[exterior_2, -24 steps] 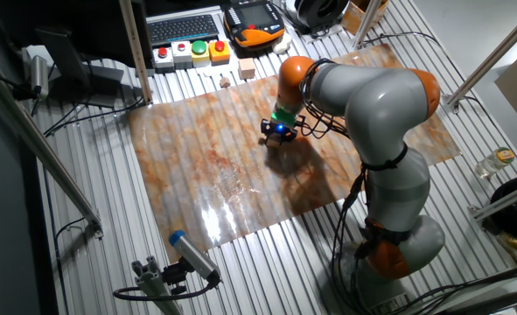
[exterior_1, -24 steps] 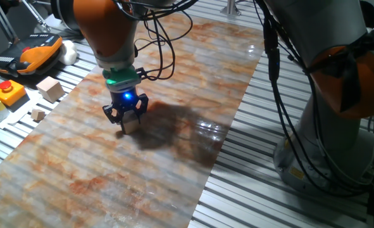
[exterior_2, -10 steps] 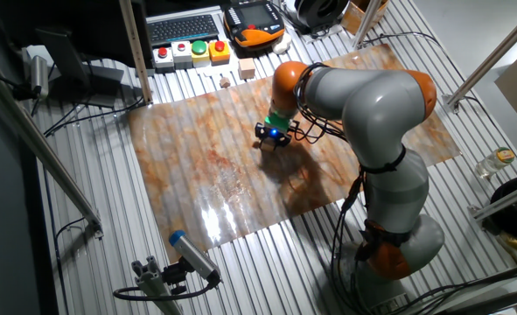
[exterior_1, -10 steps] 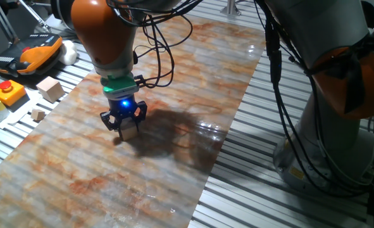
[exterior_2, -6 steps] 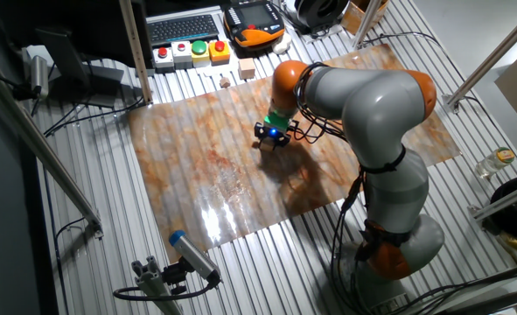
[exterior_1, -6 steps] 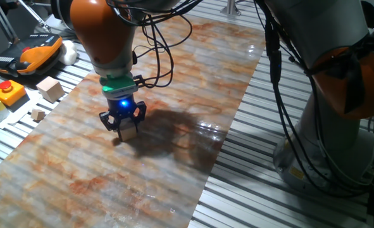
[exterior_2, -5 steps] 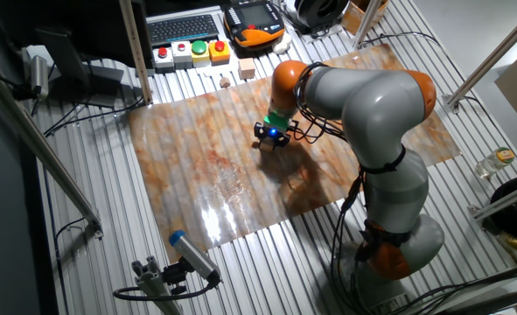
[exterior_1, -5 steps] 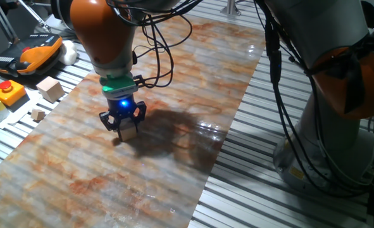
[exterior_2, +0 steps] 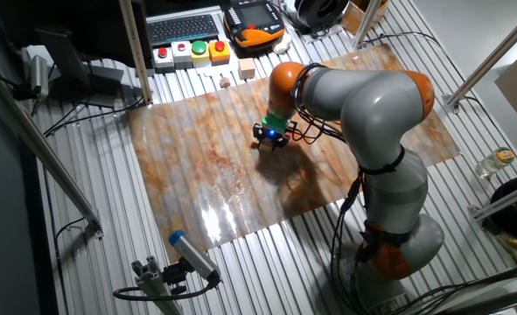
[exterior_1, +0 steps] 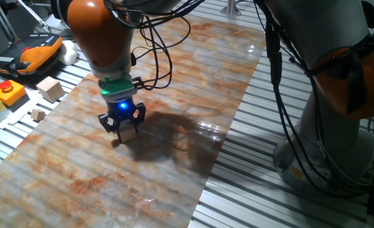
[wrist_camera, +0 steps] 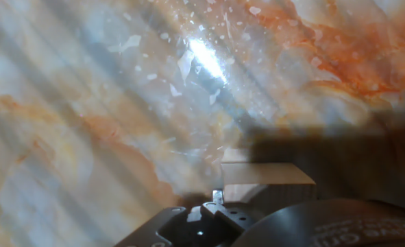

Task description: Hold a small block with the gripper and sweep it from left to right on the table

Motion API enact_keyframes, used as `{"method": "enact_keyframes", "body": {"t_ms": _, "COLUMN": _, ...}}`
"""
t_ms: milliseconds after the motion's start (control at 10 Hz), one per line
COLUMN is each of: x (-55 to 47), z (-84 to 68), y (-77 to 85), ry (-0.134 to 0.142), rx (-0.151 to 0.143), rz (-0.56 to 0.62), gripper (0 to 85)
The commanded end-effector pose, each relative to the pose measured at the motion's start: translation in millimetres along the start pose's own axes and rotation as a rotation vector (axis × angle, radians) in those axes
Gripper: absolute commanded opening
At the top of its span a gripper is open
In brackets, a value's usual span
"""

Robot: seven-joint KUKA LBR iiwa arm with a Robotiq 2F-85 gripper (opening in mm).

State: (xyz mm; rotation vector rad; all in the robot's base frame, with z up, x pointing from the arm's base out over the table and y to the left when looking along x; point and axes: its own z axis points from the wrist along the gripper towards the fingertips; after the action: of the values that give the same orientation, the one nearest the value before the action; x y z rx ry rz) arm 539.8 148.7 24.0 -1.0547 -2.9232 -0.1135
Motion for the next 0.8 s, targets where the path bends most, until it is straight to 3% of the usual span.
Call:
{"method": "enact_keyframes", "body": {"t_ms": 0, "x": 0.7, "z": 0.3, "y": 0.3, "ry": 0.000, "rx": 0.001, "rz": 0.000, "gripper": 0.0}}
{"method": "enact_keyframes", "body": {"t_ms": 300, "x": 5.9, "z": 3.4, "y": 2.7, "ry": -0.009, "rx": 0.005, "rz": 0.012, "gripper": 0.0}}
{"method": "enact_keyframes", "body": {"t_ms": 400, "x": 7.0, "z": 4.2, "y": 3.5, "ry": -0.022, "rx": 0.025, "rz": 0.010, "gripper": 17.0}}
{"method": "enact_keyframes", "body": {"t_ms": 500, "x": 7.0, "z": 3.6, "y": 3.7, "ry": -0.022, "rx": 0.032, "rz": 0.012, "gripper": 17.0}}
{"method": "enact_keyframes", "body": {"t_ms": 600, "x": 7.1, "z": 3.1, "y": 3.9, "ry": -0.026, "rx": 0.037, "rz": 0.021, "gripper": 34.0}}
{"method": "enact_keyframes", "body": {"t_ms": 700, "x": 7.7, "z": 2.3, "y": 4.6, "ry": -0.026, "rx": 0.038, "rz": 0.033, "gripper": 34.0}}
